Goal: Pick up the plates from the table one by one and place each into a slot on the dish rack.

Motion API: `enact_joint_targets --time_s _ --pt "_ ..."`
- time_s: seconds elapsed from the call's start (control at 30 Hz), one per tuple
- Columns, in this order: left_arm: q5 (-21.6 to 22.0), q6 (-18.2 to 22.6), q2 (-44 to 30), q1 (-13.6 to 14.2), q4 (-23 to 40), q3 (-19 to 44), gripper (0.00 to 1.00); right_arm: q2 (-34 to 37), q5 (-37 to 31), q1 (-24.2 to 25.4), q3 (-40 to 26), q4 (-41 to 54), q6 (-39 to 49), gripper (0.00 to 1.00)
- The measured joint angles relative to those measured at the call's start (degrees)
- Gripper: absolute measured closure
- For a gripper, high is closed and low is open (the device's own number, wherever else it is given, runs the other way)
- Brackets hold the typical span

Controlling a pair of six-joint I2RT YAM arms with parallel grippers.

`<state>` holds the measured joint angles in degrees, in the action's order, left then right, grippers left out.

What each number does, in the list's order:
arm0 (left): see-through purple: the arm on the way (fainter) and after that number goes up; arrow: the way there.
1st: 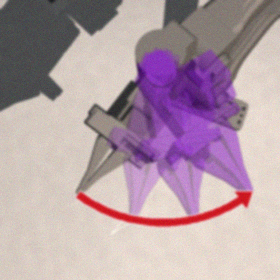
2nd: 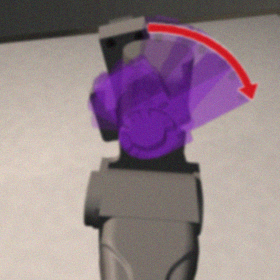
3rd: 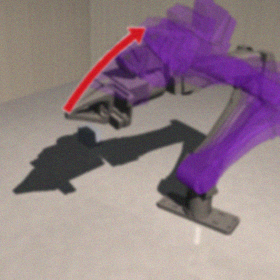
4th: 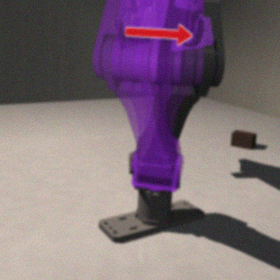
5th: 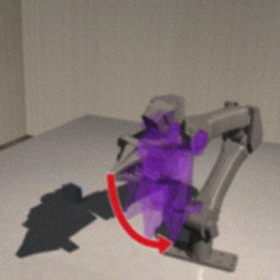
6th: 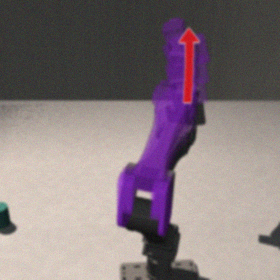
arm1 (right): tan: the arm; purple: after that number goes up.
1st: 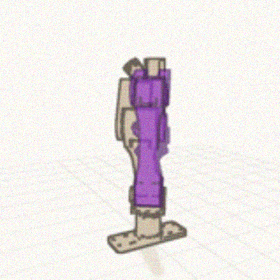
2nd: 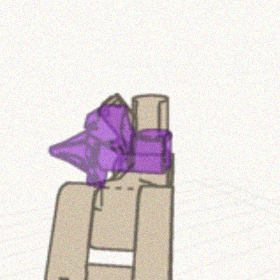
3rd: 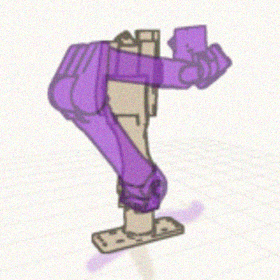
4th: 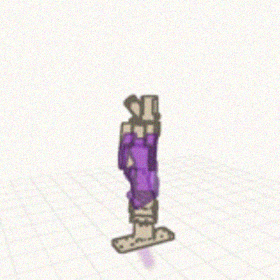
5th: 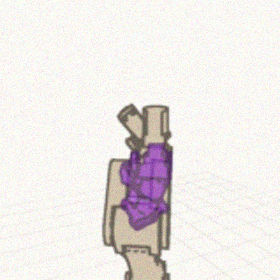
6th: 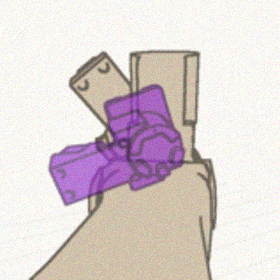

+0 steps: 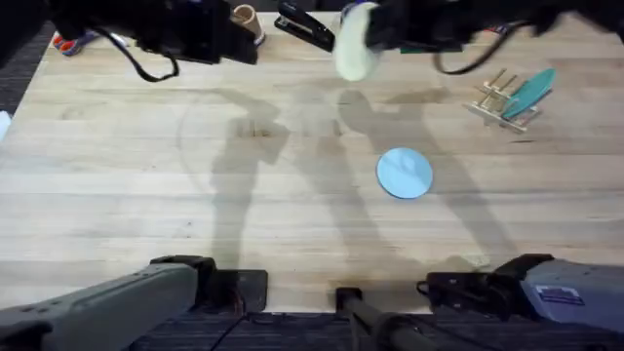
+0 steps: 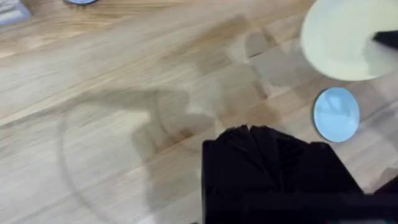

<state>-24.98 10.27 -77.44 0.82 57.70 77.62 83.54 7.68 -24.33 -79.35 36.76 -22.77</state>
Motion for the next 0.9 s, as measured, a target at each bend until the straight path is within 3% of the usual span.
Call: enact_joint_targets --time_s 0.23,0.43,0.53,0.7,0.8,0.9 --pt "7.2 -6.4 1.7 11.6 -0.1 0.0 0.960 -8.3 -0.2 6.9 0.0 10.8 8.1 0.972" --pt "9.2 -11.3 2.2 20.1 0.0 0.0 0.960 -14.1 -0.4 11.9 0.0 18.2 13.8 0.972" --pt "10.9 -13.8 2.2 23.1 0.0 0.0 0.960 -15.7 -2.0 13.5 -0.5 23.1 15.4 0.972" --pt "14.3 -16.4 2.2 25.4 0.0 0.0 0.940 -16.1 -7.4 14.0 -3.5 29.8 15.8 0.972" --pt "15.2 -17.1 2.2 25.7 0.0 0.0 0.681 -16.1 -8.9 14.1 -4.9 30.0 15.8 0.972" --pt "15.9 -17.5 2.2 25.7 0.0 0.0 0.209 -16.1 -9.7 14.1 -5.6 30.0 15.8 0.972"
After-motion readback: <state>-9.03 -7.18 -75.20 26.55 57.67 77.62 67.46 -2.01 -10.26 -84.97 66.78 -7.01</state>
